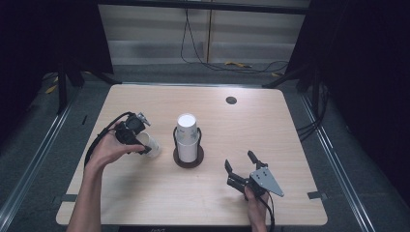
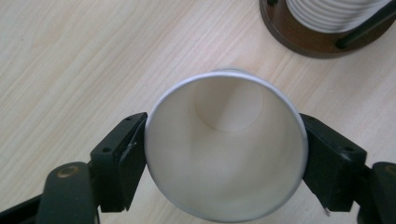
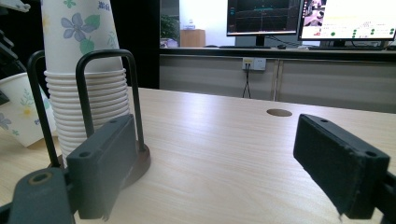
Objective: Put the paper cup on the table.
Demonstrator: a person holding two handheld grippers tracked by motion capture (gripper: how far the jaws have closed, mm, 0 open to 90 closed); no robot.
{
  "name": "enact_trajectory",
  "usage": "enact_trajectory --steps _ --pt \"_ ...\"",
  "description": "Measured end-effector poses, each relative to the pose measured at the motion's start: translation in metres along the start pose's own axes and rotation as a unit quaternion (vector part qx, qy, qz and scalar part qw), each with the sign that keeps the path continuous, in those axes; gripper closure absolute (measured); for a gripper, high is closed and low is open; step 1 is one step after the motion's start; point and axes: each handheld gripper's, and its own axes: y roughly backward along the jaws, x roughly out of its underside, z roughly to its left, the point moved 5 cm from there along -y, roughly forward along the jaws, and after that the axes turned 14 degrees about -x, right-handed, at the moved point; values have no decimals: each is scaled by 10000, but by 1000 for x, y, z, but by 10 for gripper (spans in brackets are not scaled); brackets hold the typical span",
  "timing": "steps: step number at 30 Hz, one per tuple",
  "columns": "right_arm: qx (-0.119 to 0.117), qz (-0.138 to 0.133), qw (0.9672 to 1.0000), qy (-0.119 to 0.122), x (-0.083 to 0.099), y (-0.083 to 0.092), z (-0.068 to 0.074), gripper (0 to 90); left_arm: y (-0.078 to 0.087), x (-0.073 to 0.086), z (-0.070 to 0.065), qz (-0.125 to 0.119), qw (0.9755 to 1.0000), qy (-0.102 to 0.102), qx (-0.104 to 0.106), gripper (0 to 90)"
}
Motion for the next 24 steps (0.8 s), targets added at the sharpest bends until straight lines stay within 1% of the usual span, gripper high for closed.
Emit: enact_trajectory --steps 2,3,5,10,11,13,14,15,16,17,19,22,23,24 --pt "3 6 10000 -5 0 0 0 130 -1 -2 0 8 10000 15 -11 231" --pt "5 4 10000 -2 0 0 0 130 -1 -4 0 7 10000 -12 -37 229" --pt "-1 5 10000 -5 0 0 0 130 -3 -6 0 -25 10000 18 10 219" --pt "-2 -6 10000 -6 0 0 0 130 -8 -9 -1 -85 9999 110 25 209" --pt "-3 -8 10000 -4 0 0 0 130 -9 -9 0 -145 9998 106 6 209" --pt "-4 -22 10000 -7 0 1 0 130 -12 -9 0 -178 9997 152 73 205" --pt "-6 -20 10000 -6 0 1 0 130 -13 -9 0 -195 9997 132 59 202" --pt "-6 -18 10000 -4 0 0 0 130 -14 -9 0 -189 9996 173 84 202" --pt "-6 -18 10000 -8 0 0 0 130 -14 -9 -1 -176 9997 177 77 200" --pt "-5 -22 10000 -6 0 1 0 130 -15 -10 -1 -228 9996 179 50 200" --pt "-5 -24 10000 -4 0 1 0 130 -15 -11 -2 -304 9993 202 83 200" --pt "-5 -34 10000 -5 0 1 0 130 -15 -10 -1 -271 9994 217 43 194" --pt "-9 -33 10000 -3 0 1 0 130 -15 -10 -1 -315 9992 231 64 194" --pt "-9 -29 10000 -9 0 1 0 130 -14 -10 -2 -366 9988 300 79 194"
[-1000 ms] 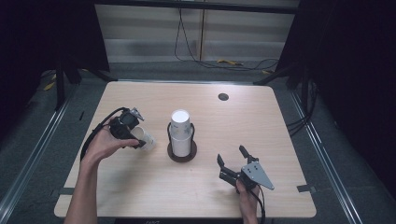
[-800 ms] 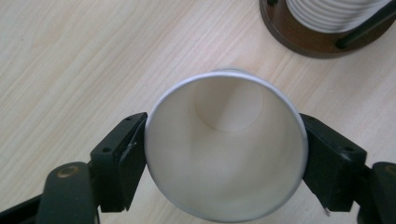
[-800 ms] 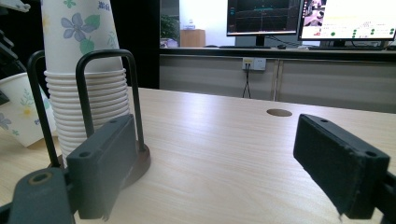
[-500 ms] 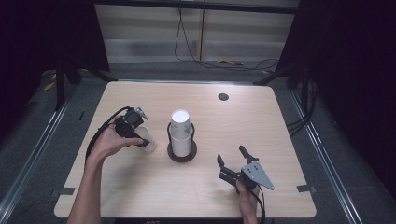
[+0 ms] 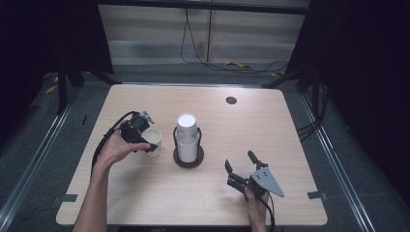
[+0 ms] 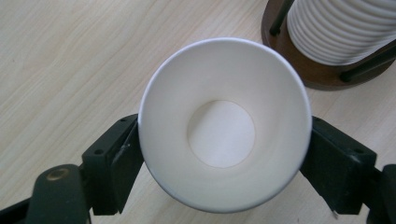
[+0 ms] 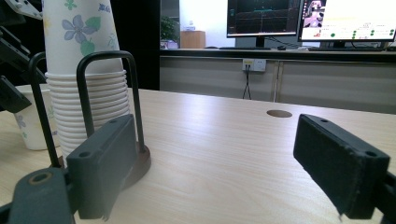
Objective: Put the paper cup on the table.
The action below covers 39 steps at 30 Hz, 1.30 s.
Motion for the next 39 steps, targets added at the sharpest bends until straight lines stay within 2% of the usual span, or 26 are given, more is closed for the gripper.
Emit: enact_trajectory --steps 5,10,13,15,18,22,24,27,29,30,31,32,35,39 --pt "0 2 10000 -2 0 0 0 130 3 -1 -1 -113 9999 -31 9 189" --pt "-9 -18 10000 8 0 0 0 130 7 -2 -1 -378 9990 193 117 172" --pt "-10 -17 10000 3 0 0 0 129 8 -2 -2 -445 9988 205 65 171" --pt "-7 -16 10000 3 0 0 0 130 11 -3 -1 -586 9980 204 88 170" --pt "-22 1 10000 10 0 0 0 130 14 -3 0 -826 9957 341 243 168" --pt "-24 6 10000 14 0 0 0 130 15 -1 -2 -1022 9937 397 224 166" --pt "-23 5 10000 12 0 0 0 130 16 0 -2 -1013 9941 379 97 167" --pt "-23 9 10000 13 0 0 0 130 20 -1 -3 -1236 9910 522 10 170" --pt "-24 6 10000 11 0 0 0 130 24 -1 -4 -1433 9880 585 -13 177" --pt "-29 10 10000 11 0 0 0 130 25 -1 -5 -1465 9874 592 -45 180" --pt "-39 12 10000 10 0 0 0 130 27 0 -6 -1563 9855 650 -95 182" --pt "-52 9 10000 9 0 0 0 130 28 1 -7 -1606 9846 674 -132 184" --pt "-45 9 10000 7 0 0 0 130 31 5 -11 -1911 9780 831 -47 190" --pt "-41 20 10000 11 0 0 0 130 33 9 -19 -2230 9699 969 -125 200"
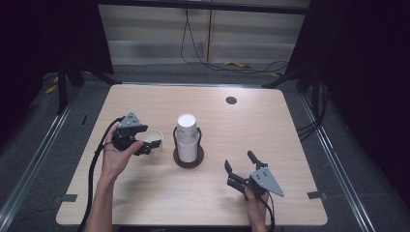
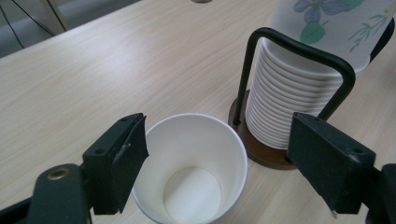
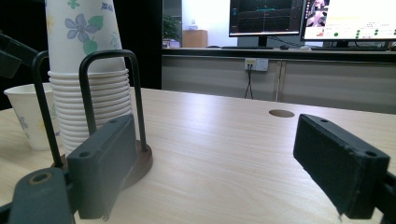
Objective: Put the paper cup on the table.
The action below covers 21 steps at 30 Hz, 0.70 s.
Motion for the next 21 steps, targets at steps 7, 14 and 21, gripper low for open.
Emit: enact_trajectory --steps 7,14,21 --pt "0 -4 10000 -7 0 0 0 130 12 3 -6 -629 9977 215 -117 247" --pt "4 -10 10000 -4 0 0 0 130 22 8 -20 -984 9948 214 -157 247" --pt "8 -14 10000 -1 0 1 0 130 27 19 -41 -1283 9911 340 -127 247"
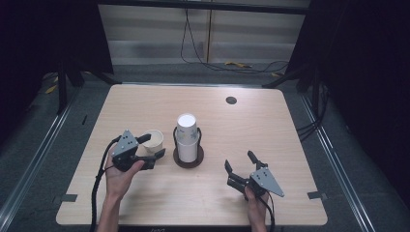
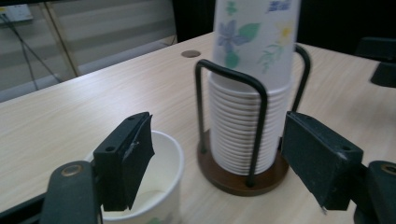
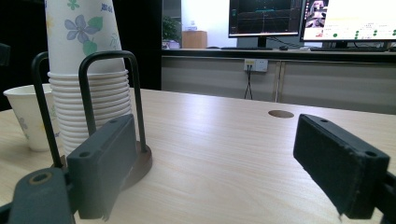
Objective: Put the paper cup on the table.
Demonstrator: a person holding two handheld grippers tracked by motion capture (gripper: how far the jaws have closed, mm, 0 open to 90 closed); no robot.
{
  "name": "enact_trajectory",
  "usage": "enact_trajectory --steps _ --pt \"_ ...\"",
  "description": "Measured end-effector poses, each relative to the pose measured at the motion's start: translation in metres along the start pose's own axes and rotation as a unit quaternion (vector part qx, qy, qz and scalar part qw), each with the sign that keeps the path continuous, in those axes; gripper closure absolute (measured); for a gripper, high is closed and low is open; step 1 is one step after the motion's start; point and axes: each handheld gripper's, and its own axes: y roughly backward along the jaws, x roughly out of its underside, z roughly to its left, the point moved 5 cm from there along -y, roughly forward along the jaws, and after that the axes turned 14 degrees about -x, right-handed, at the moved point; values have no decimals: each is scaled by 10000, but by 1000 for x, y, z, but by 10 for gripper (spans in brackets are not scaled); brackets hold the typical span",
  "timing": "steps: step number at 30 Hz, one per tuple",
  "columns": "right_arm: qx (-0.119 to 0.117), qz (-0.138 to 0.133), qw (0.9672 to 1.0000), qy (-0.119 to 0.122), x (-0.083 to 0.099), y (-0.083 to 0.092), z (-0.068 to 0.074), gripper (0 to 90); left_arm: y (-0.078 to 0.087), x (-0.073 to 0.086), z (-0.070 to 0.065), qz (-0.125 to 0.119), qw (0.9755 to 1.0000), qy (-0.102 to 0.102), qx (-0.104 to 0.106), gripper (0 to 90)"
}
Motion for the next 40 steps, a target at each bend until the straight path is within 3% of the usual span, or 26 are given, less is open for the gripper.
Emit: enact_trajectory --steps 7,10,13,16,18,20,27,29,32,37,40 --pt "-5 -10 10000 -3 0 0 0 130 9 11 -14 -377 9990 -56 -237 244" --pt "-2 -8 10000 -3 0 0 0 130 11 17 -22 -435 9989 95 -138 236" --pt "-2 -5 10000 0 0 0 0 130 10 23 -30 -372 9991 -1 -178 232" --pt "-1 -17 10000 -6 0 0 0 130 8 30 -38 -317 9993 27 -177 216" --pt "-4 -18 10000 -7 0 0 0 131 8 35 -41 -252 9994 -44 -216 167" --pt "-2 -19 10000 -8 0 0 0 131 7 41 -45 -240 9995 36 -201 155" --pt "0 -17 10000 -6 0 0 0 131 4 58 -51 -133 9992 138 -352 155" --pt "2 -17 10000 -9 0 0 0 131 4 60 -54 -207 9990 214 -343 154" --pt "7 -24 10000 -2 0 0 0 131 5 61 -55 -282 9985 127 -446 154" --pt "-1 -9 10000 -4 0 0 0 127 9 62 -52 -455 9977 327 -372 155" --pt "-37 108 9999 -72 0 -2 -1 119 11 62 -52 -575 9966 253 -534 155"
